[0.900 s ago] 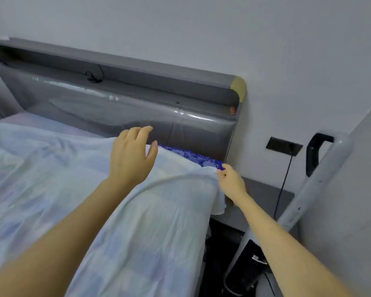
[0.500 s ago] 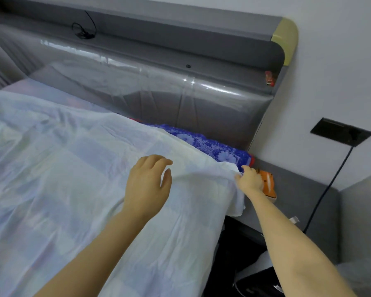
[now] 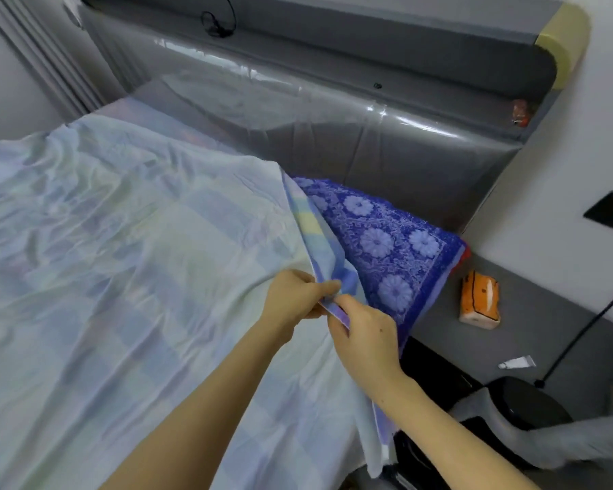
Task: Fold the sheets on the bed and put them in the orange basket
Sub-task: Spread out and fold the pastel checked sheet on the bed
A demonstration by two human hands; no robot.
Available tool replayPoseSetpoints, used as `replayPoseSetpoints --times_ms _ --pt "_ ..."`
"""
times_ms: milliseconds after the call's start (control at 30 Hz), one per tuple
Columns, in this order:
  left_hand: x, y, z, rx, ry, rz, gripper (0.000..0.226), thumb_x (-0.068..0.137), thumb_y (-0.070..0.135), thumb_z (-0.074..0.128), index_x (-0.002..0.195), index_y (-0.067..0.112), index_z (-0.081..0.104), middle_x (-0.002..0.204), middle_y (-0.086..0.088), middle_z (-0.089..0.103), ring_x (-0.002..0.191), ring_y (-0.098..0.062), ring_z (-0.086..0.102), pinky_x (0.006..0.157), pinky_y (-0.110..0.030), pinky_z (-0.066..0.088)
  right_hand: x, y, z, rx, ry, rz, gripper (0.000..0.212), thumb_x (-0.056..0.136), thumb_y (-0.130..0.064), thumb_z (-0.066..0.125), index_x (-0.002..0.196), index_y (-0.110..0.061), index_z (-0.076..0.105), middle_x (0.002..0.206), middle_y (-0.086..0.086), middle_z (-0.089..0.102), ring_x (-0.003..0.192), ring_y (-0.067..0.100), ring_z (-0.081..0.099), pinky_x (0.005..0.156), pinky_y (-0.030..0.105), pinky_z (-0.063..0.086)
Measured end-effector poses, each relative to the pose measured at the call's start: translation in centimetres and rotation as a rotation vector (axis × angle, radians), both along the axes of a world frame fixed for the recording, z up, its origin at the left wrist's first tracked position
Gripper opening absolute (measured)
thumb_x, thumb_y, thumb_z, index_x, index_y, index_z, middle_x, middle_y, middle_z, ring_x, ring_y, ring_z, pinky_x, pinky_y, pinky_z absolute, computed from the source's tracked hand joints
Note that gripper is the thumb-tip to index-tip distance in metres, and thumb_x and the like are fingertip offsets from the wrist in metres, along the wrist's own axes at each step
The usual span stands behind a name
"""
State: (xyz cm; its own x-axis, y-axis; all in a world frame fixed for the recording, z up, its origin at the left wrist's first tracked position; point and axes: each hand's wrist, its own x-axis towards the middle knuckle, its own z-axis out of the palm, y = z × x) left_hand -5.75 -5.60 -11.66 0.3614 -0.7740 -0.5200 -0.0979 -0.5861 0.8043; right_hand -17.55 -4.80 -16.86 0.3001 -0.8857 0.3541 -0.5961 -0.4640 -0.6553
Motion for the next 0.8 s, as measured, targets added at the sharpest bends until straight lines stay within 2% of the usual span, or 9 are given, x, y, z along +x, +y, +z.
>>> replayPoseSetpoints --times_ms 100,167,267,367,467,567,633,700,800 --pt "2.6 3.8 1.0 -0.042 -0.037 0.111 0.010 0.076 0.000 0.067 0.069 -0.003 0.061 0.065 -0.016 0.060 0.048 -0.016 0.057 0.051 -0.020 0.054 1.5 2.9 0.6 -0.017 0.103 0.042 0.022 0.084 -0.029 0.052 0.073 -0.016 0.064 0.054 -0.003 0.060 0.044 0.017 0.053 0.042 0.020 0.021" --pt "4.7 5.9 1.7 -0.078 -0.045 0.241 0.013 0.073 -0.004 0.069 0.064 -0.004 0.060 0.062 -0.015 0.057 0.046 -0.018 0.053 0.044 -0.019 0.052 1.9 4.1 0.5 0.038 0.282 0.047 0.008 0.084 -0.019 0.059 0.081 -0.015 0.065 0.072 0.001 0.067 0.064 0.026 0.063 0.052 0.026 0.028" --pt "9.3 10.9 3.4 -0.157 -0.061 0.445 0.020 0.073 -0.004 0.069 0.057 -0.001 0.057 0.055 -0.010 0.052 0.032 -0.008 0.046 0.040 -0.015 0.045 2.6 7.4 0.9 0.184 0.461 0.090 0.013 0.089 -0.017 0.054 0.097 -0.015 0.065 0.095 0.005 0.068 0.090 0.032 0.062 0.063 0.034 0.034" --pt "14.5 17.9 4.9 -0.231 -0.057 0.609 0.023 0.078 -0.007 0.061 0.057 0.000 0.056 0.048 -0.009 0.050 0.028 -0.007 0.043 0.038 -0.014 0.041 4.5 12.4 2.4 0.033 0.362 0.147 0.012 0.082 -0.007 0.056 0.074 -0.010 0.065 0.069 0.009 0.066 0.064 0.035 0.063 0.046 0.031 0.029" --pt "19.4 26.5 5.8 -0.258 -0.055 0.762 0.024 0.079 -0.007 0.058 0.057 0.002 0.052 0.035 -0.004 0.046 0.032 -0.012 0.045 0.036 -0.014 0.039 7.4 18.6 4.8 -0.196 0.315 0.218 0.026 0.080 -0.023 0.048 0.057 -0.014 0.059 0.050 0.001 0.058 0.040 0.027 0.056 0.037 0.024 0.025" --pt "25.0 37.9 6.9 -0.319 -0.056 0.958 0.028 0.080 -0.008 0.056 0.057 0.003 0.045 0.039 -0.006 0.041 0.030 -0.012 0.039 0.036 -0.012 0.031 12.4 26.8 7.4 -0.332 0.251 0.360 0.033 0.080 -0.035 0.043 0.059 -0.019 0.063 0.051 -0.002 0.060 0.043 0.022 0.058 0.036 0.025 0.036" --pt "28.1 44.3 7.8 -0.391 -0.065 1.092 0.034 0.080 -0.010 0.053 0.055 0.007 0.036 0.029 0.001 0.032 0.023 -0.009 0.029 0.036 -0.010 0.022 15.9 31.5 8.4 -0.339 0.193 0.484 0.031 0.078 -0.037 0.046 0.061 -0.020 0.066 0.053 -0.002 0.062 0.046 0.021 0.060 0.037 0.023 0.040" --pt "30.5 49.9 8.6 -0.411 -0.113 1.185 0.036 0.081 -0.009 0.052 0.055 0.008 0.034 0.024 0.006 0.027 0.021 -0.007 0.025 0.035 -0.009 0.019 18.9 35.9 8.9 -0.285 0.149 0.620 0.027 0.076 -0.034 0.052 0.064 -0.016 0.068 0.057 0.001 0.065 0.050 0.023 0.062 0.039 0.026 0.044" --pt "32.6 57.7 9.1 -0.362 -0.200 1.277 0.033 0.079 -0.010 0.052 0.054 0.006 0.037 0.024 0.007 0.028 0.022 -0.005 0.026 0.032 -0.009 0.022 23.1 42.6 9.5 -0.108 0.169 0.846 0.025 0.086 -0.026 0.054 0.076 -0.007 0.066 0.073 0.012 0.067 0.070 0.033 0.062 0.056 0.035 0.041"
